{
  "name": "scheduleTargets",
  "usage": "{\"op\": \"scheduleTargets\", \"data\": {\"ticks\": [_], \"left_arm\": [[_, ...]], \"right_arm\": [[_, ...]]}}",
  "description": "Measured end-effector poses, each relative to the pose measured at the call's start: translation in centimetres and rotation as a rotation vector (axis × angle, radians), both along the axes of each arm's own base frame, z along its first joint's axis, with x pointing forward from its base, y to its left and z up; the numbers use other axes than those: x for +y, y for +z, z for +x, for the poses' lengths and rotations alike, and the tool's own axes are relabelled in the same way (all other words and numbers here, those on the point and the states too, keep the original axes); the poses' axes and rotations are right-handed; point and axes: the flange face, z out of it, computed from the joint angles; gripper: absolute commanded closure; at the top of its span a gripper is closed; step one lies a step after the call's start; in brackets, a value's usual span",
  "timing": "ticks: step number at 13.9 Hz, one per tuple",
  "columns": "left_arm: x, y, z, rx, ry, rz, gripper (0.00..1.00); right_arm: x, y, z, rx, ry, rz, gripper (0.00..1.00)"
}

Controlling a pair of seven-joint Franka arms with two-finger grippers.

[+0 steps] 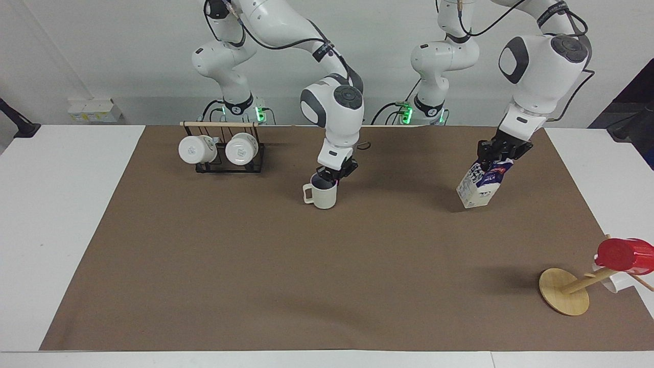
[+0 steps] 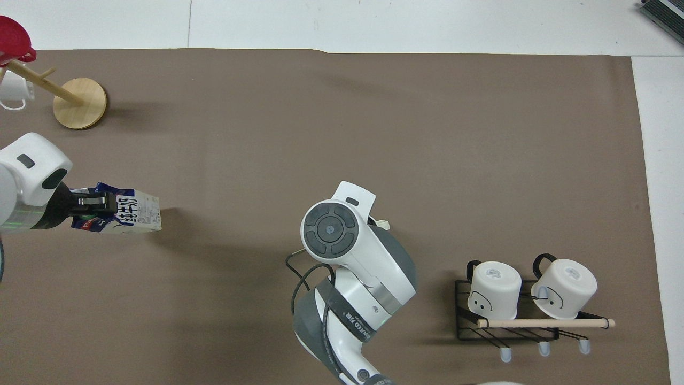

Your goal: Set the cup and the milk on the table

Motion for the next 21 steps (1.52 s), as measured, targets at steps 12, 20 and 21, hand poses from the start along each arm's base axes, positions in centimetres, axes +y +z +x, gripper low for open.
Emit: {"op": "scheduleTargets", "data": {"ticks": [12,20,21], "left_arm": [[-2.0,1.0,0.0,-0.002,0.009,-0.003,0.57],[-4.8,1.1,-0.5,0.014,0.028,0.002,0.57],[-6.2,1.1,-0.7,0.013,0.032,0.005,0.57]], "right_arm": [[0.0,0.0,0.6,-0.029,0.049,0.024,0.47],[-0.1,1.0,0.6,-0.026,0.048,0.022,0.00],[-0.4,2.1,0.6,-0.029,0.043,0.026,0.00]]}}
